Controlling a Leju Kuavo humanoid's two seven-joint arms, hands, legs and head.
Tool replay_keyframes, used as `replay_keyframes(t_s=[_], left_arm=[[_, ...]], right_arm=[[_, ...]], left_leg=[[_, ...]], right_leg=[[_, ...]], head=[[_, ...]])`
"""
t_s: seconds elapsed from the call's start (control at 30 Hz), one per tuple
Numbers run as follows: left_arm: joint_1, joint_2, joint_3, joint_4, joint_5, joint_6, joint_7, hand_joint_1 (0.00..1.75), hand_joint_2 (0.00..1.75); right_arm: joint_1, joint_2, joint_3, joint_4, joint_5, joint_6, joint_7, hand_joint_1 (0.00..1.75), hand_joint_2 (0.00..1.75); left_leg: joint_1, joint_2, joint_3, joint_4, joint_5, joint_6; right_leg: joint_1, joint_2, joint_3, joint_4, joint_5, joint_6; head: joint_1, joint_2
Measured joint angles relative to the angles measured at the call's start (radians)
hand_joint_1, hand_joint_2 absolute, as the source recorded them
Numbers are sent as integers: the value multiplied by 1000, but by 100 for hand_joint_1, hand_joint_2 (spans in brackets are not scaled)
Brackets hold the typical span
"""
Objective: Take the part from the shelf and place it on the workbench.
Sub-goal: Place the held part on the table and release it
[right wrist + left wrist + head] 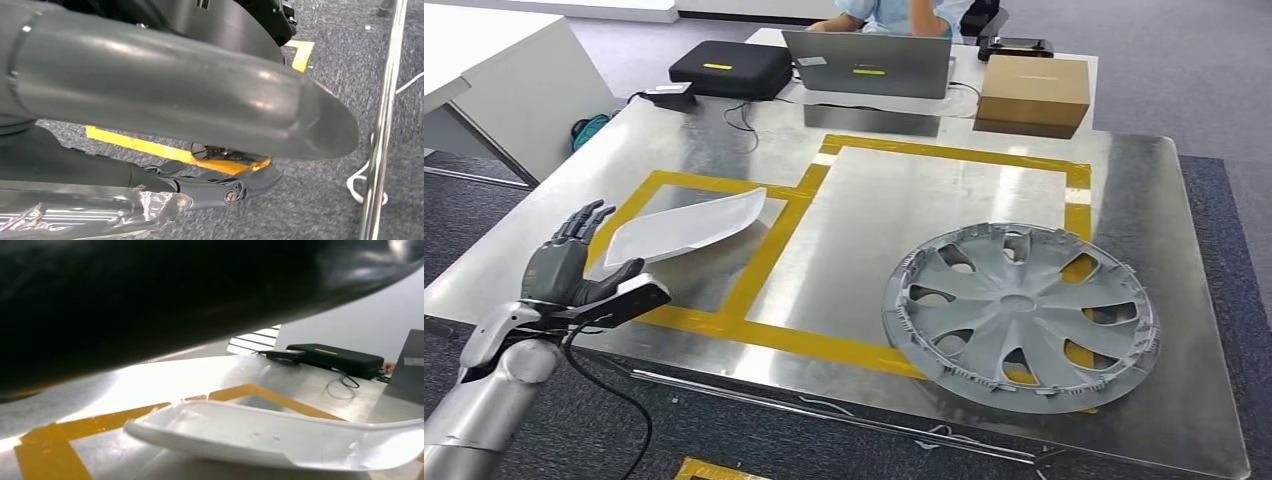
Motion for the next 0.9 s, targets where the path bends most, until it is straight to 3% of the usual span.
replay_keyframes(t_s=[0.1, 0.13, 0.17, 0.2, 0.27, 0.33, 0.37, 0.43, 0.47, 0.5, 0.53, 0.6, 0.63, 0.67, 0.7, 0.77, 0.83, 0.87, 0.9], left_arm=[[51, -3, 42, -17, 81, 8, -42, 0, 0], [69, -5, 56, -21, 105, 11, -52, 0, 0], [86, -8, 69, -25, 126, 14, -62, 0, 0], [102, -11, 81, -29, 142, 18, -69, 0, 0], [126, -19, 106, -37, 167, 27, -81, 0, 0], [145, -28, 130, -45, 190, 35, -90, 0, 0], [155, -32, 140, -48, 200, 37, -93, 0, 0], [178, -43, 159, -50, 220, 43, -98, 0, 0], [190, -49, 166, -50, 229, 46, -98, 0, 0], [203, -56, 175, -51, 240, 51, -99, 0, 0], [217, -62, 185, -51, 251, 56, -99, 0, 0], [247, -73, 206, -50, 274, 64, -100, 0, 0], [261, -78, 217, -49, 284, 65, -100, 0, 0], [272, -84, 226, -49, 293, 66, -101, 0, 0], [282, -89, 234, -48, 299, 66, -101, 0, 0], [294, -96, 246, -48, 303, 66, -102, 0, 0], [298, -100, 256, -48, 304, 66, -103, 0, 0], [299, -102, 259, -48, 304, 67, -103, 0, 0], [300, -104, 262, -48, 305, 68, -104, 0, 0]], right_arm=[[-2, 0, 0, -4, 6, 1, -3, 0, 0], [-2, 0, 0, -3, 9, 1, -4, 0, 0], [-2, 0, -1, -3, 12, 2, -6, 0, 0], [-2, 0, -1, -3, 14, 3, -7, 0, 0], [-2, 0, -1, -3, 17, 5, -7, 0, 0], [-1, 0, -1, -3, 20, 7, -5, 0, 0], [-1, 0, -2, -3, 21, 7, -2, 0, 0], [2, 0, -2, -3, 22, 8, 4, 0, 0], [4, 0, -1, -3, 22, 9, 8, 0, 0], [6, 0, -1, -3, 23, 11, 11, 0, 0], [7, 0, -1, -4, 24, 14, 14, 0, 0], [7, 0, -1, -4, 26, 21, 20, 0, 0], [6, 0, -1, -4, 27, 24, 23, 0, 0], [6, 0, -2, -4, 27, 25, 25, 0, 0], [6, 0, -2, -4, 27, 26, 25, 0, 0], [5, 0, -1, -4, 27, 27, 26, 0, 0], [3, 0, -1, -5, 28, 28, 26, 0, 0], [2, 0, -1, -6, 28, 28, 26, 0, 0], [1, 0, -2, -6, 29, 28, 26, 0, 0]], left_leg=[[-6, -25, -73, 187, -120, 6], [-9, -28, -86, 232, -137, 10], [-11, -29, -84, 245, -131, 16], [-14, -30, -64, 222, -108, 23], [-22, -34, 21, 93, -55, 39], [-29, -39, 88, -20, -37, 45], [-32, -40, 98, -44, -38, 46], [-35, -37, 88, -53, -22, 53], [-34, -34, 81, -54, -12, 60], [-32, -32, 72, -56, 0, 67], [-31, -29, 60, -57, 11, 72], [-31, -27, 32, -57, 34, 75], [-32, -27, 16, -56, 46, 75], [-32, -27, 0, -55, 58, 74], [-33, -29, -16, -54, 71, 73], [-33, -35, -39, -53, 92, 68], [-34, -42, -51, -52, 112, 59], [-34, -46, -53, -53, 121, 53], [-34, -50, -55, -55, 130, 47]], right_leg=[[9, 8, -30, 0, 21, -21], [12, 12, -41, 0, 28, -24], [16, 15, -51, 0, 37, -25], [19, 18, -60, 0, 45, -25], [23, 23, -78, 0, 63, -21], [25, 26, -89, -2, 82, -13], [25, 26, -90, -5, 92, -7], [22, 26, -90, -16, 108, 6], [21, 22, -94, -12, 97, 12], [20, 17, -103, 8, 66, 18], [20, 11, -116, 48, 17, 22], [20, 3, -143, 174, -84, 29], [20, 2, -146, 232, -107, 31], [21, 1, -137, 265, -106, 30], [22, 2, -109, 263, -83, 29], [24, 11, 2, 149, -43, 21], [26, 26, 119, -10, -59, 12], [28, 31, 147, -58, -75, 8], [30, 29, 155, -76, -80, 4]], head=[[-5, 0], [-5, 0], [-5, 0], [-5, 0], [-5, 0], [-5, 0], [-6, 0], [-10, 0], [-10, 0], [-8, 0], [-7, 0], [-5, 0], [-5, 0], [-5, 0], [-5, 0], [-5, 0], [-6, 0], [-6, 0], [-5, 0]])
